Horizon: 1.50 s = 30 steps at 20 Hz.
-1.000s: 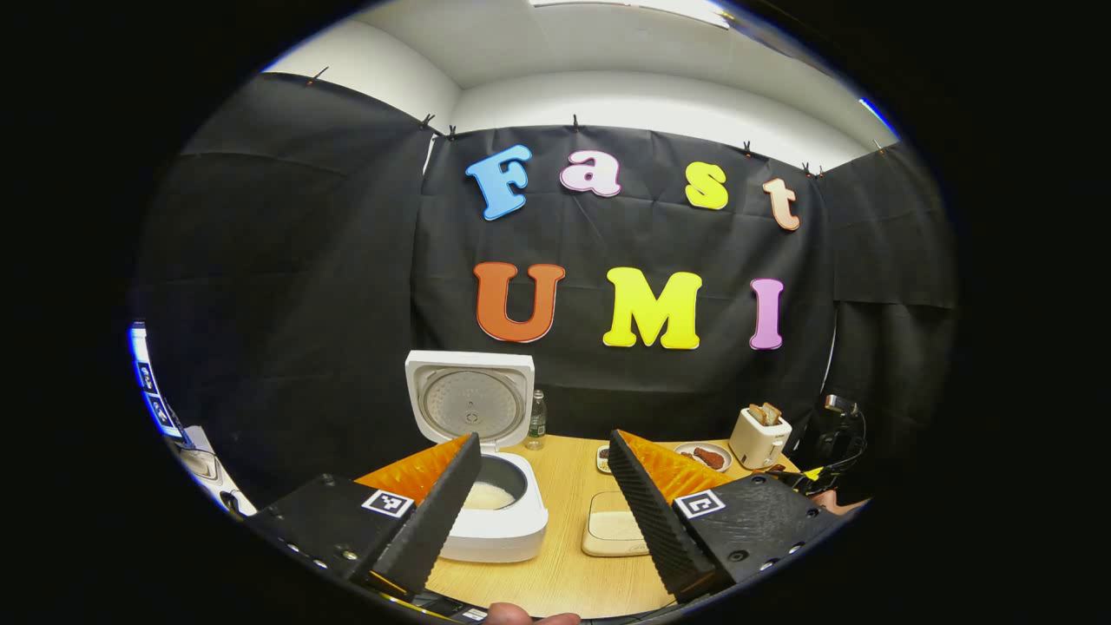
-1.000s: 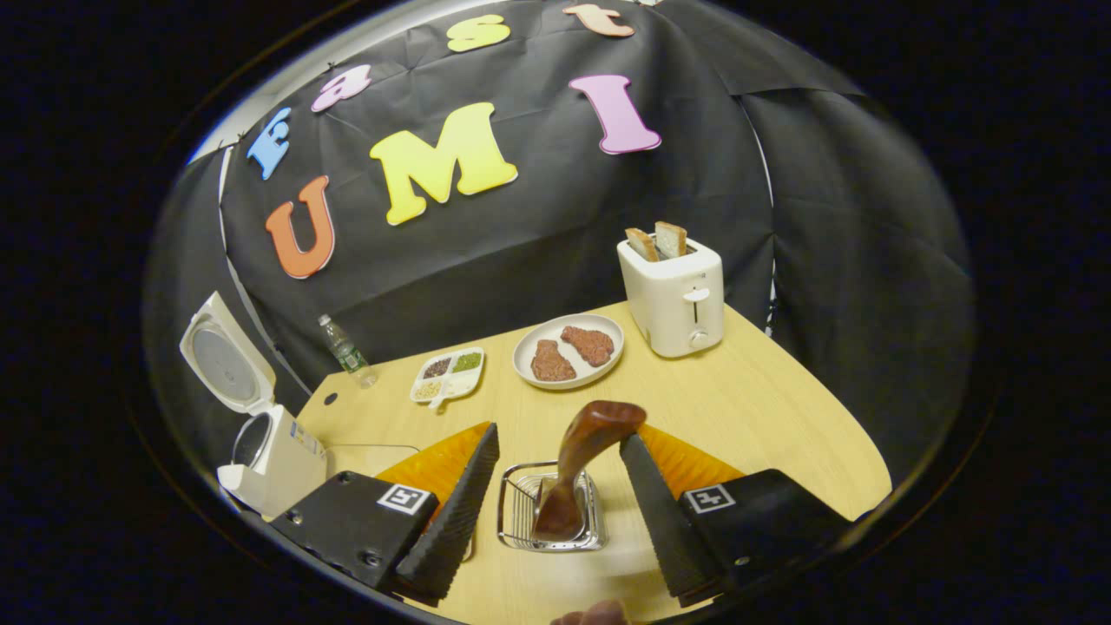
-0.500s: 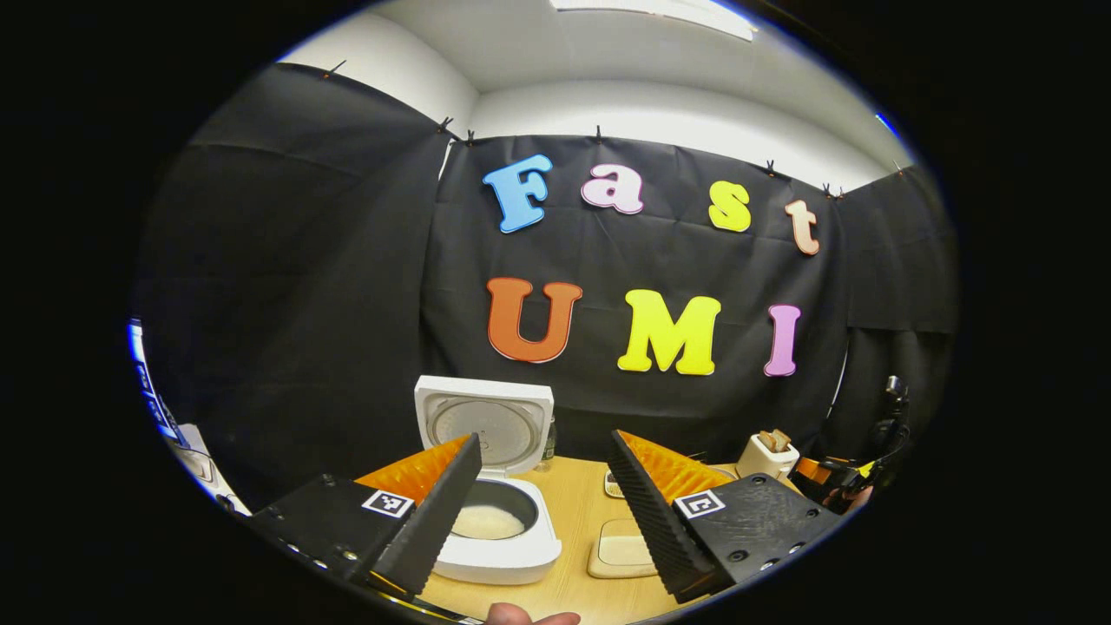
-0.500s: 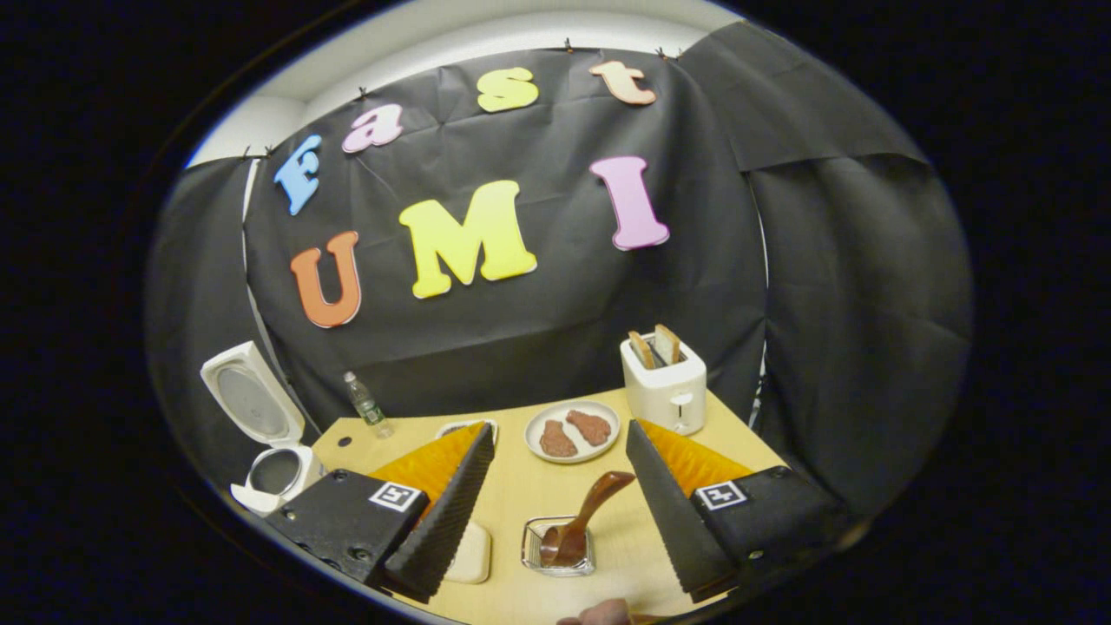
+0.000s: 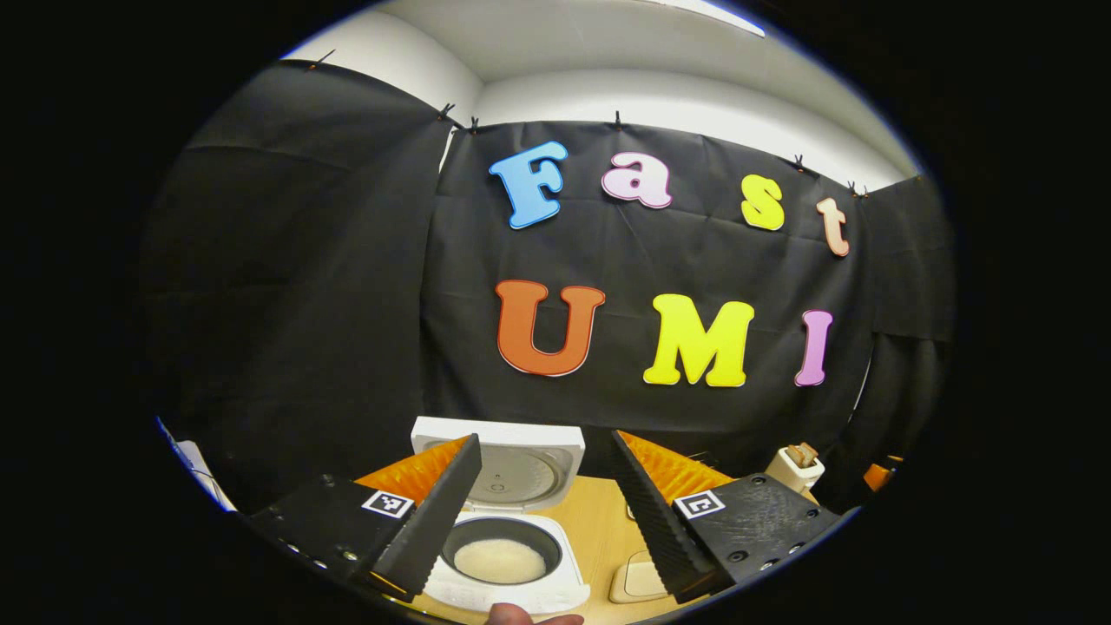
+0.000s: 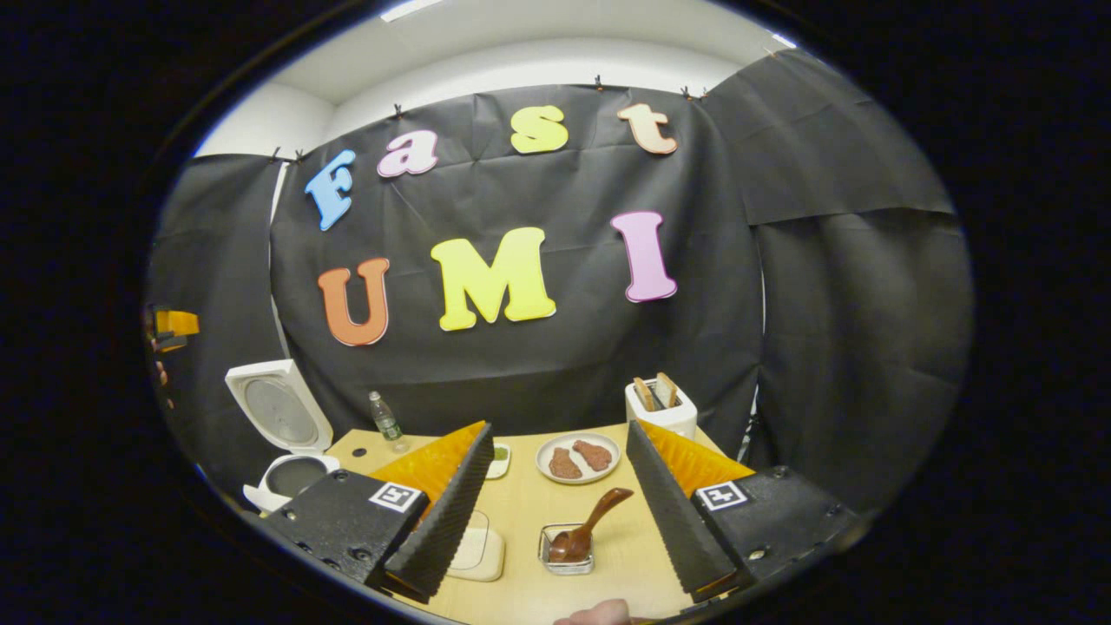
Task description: Close the left gripper, press the button to open the rice cooker; take a wooden spoon from the chopstick holder with the right hand, scoop a spoonful of rice and pour it into the rice cooker, then put the wooden spoon back into the chopstick holder.
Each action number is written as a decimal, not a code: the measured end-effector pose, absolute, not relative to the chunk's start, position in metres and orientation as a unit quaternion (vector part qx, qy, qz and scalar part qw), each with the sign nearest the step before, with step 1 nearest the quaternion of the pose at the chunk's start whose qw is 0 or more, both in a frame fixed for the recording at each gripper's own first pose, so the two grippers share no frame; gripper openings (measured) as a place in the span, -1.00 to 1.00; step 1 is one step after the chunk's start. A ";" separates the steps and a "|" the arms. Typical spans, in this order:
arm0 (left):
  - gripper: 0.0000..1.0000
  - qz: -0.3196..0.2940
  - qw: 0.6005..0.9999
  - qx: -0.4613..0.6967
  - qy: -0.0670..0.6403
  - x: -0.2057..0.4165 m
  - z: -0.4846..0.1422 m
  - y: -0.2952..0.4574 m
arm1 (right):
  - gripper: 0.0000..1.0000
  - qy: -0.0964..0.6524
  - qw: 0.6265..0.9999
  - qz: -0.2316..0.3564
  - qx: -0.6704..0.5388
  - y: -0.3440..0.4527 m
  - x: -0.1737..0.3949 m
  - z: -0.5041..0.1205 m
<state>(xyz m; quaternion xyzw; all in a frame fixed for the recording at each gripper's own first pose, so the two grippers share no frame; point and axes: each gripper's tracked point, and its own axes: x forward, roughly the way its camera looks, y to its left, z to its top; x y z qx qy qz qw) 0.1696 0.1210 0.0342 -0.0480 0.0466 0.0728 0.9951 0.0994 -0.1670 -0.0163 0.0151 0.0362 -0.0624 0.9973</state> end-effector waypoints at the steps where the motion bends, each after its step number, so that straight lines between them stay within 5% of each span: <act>1: 0.87 0.075 0.995 -0.050 0.051 0.185 0.032 0.129 | 0.99 0.036 0.997 -0.068 0.015 -0.166 0.091 -0.017; 16: 0.89 0.097 0.985 -0.036 0.141 0.341 -0.050 0.197 | 0.97 0.103 0.973 -0.197 0.060 -0.180 0.004 -0.083; 30: 0.93 0.084 0.976 -0.035 0.196 0.278 -0.065 0.176 | 1.00 0.106 0.983 -0.138 0.060 -0.147 0.015 -0.085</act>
